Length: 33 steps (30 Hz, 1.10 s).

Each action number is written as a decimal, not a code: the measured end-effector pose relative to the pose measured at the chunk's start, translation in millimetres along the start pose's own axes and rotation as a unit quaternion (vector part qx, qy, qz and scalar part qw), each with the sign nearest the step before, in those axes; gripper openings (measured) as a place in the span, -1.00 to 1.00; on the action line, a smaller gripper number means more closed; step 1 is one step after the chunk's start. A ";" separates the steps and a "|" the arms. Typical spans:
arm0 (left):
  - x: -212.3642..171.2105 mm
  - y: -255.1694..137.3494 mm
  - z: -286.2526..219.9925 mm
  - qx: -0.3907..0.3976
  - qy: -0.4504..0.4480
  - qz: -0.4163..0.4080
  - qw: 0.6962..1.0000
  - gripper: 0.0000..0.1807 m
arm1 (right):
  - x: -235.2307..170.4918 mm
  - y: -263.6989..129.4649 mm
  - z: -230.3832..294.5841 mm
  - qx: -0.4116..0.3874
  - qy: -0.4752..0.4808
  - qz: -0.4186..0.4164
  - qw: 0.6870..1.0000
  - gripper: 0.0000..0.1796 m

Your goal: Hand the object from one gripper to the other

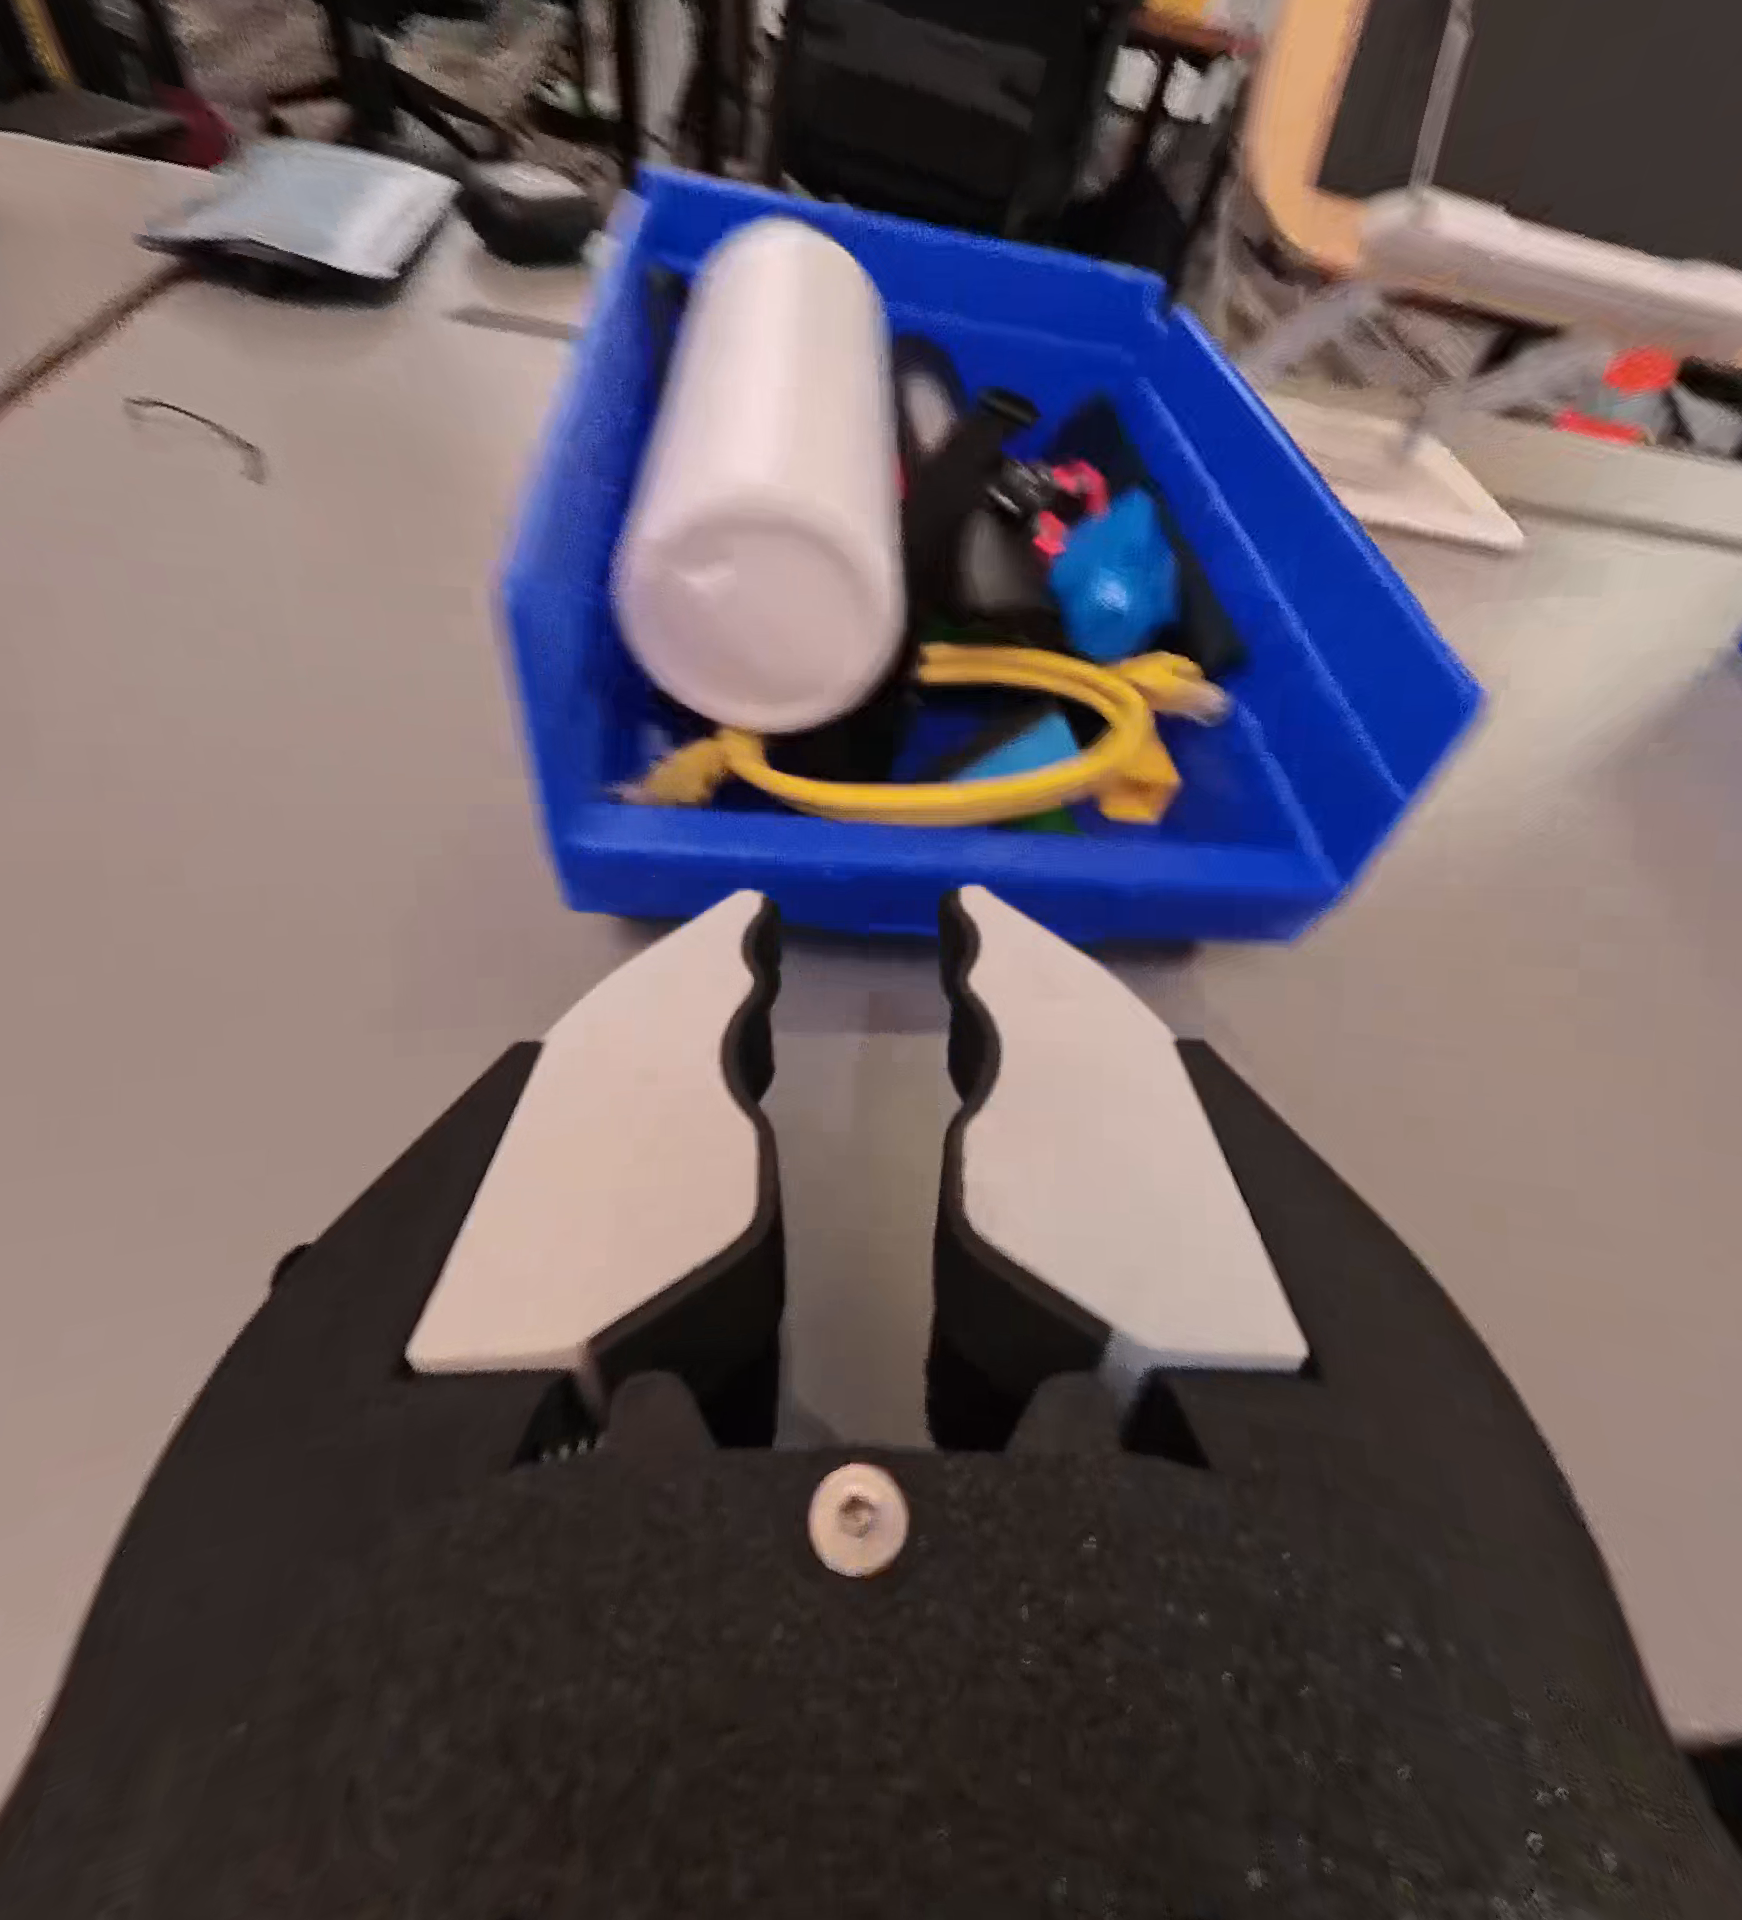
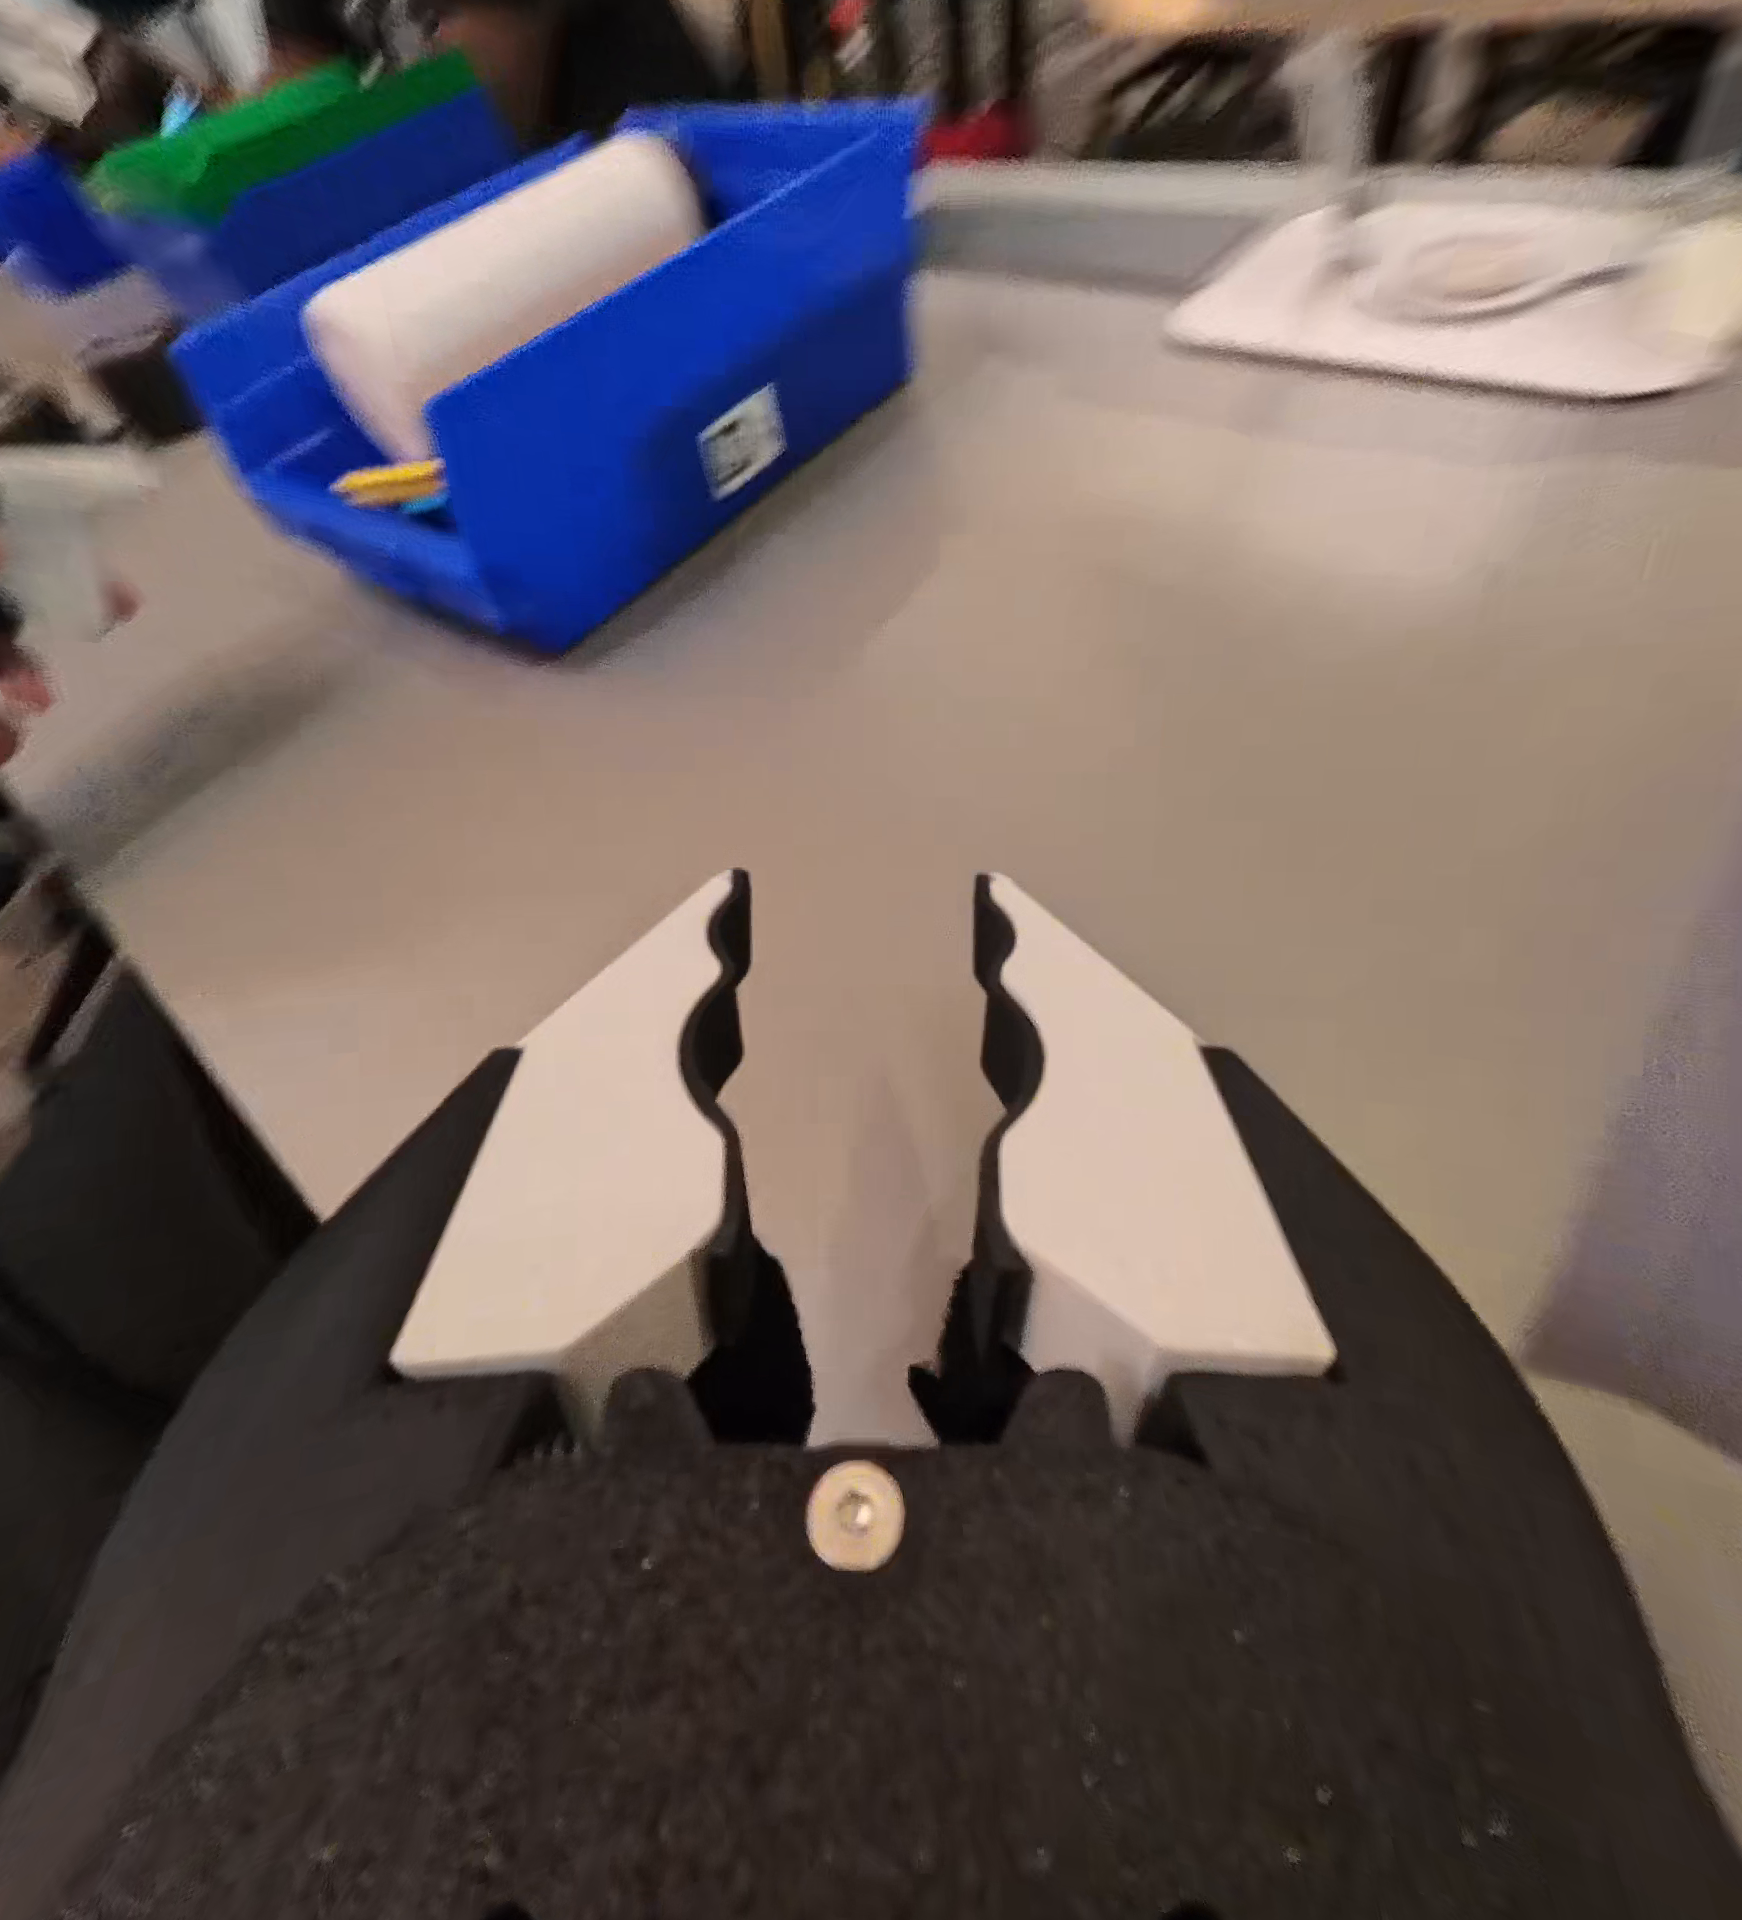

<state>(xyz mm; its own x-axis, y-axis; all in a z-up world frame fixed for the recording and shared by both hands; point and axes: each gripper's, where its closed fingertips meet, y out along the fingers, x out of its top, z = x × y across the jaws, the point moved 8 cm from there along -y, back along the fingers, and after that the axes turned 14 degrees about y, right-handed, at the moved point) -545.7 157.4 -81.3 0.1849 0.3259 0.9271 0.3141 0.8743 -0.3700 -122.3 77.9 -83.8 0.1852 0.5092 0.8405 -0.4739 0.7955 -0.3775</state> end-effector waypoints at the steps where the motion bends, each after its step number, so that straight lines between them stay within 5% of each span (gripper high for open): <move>1: -2.9 -0.5 -15.8 -0.028 0.002 0.005 1.000 -0.68 | -0.6 -18.4 -15.9 -0.025 0.005 -0.037 0.999 -0.52; 5: -4.4 -6.0 -64.4 -0.119 0.001 0.008 0.993 -0.61 | 7.6 -82.0 -76.7 -0.144 0.028 -0.148 0.978 -0.53; 12: -2.2 -3.2 -64.9 -0.005 0.157 0.006 0.988 -0.60 | 23.6 -124.4 -143.2 -0.264 0.094 -0.213 0.936 -0.36; 25: 2.1 29.0 -60.5 -0.039 0.146 0.005 0.988 -0.55 | 24.2 -90.0 -139.1 -0.258 0.078 -0.167 0.949 -0.38; 33: -1.2 22.2 -67.1 -0.072 0.181 -0.024 0.981 -0.61 | 14.1 -102.1 -120.6 -0.259 0.050 -0.177 0.948 -0.49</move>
<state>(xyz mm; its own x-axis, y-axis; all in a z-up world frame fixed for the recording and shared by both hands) -476.5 152.2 -94.6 0.4763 0.1135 0.8719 0.4535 0.8179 -0.3542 32.5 43.5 -80.3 0.3473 0.1876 0.9188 0.1155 0.9638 -0.2404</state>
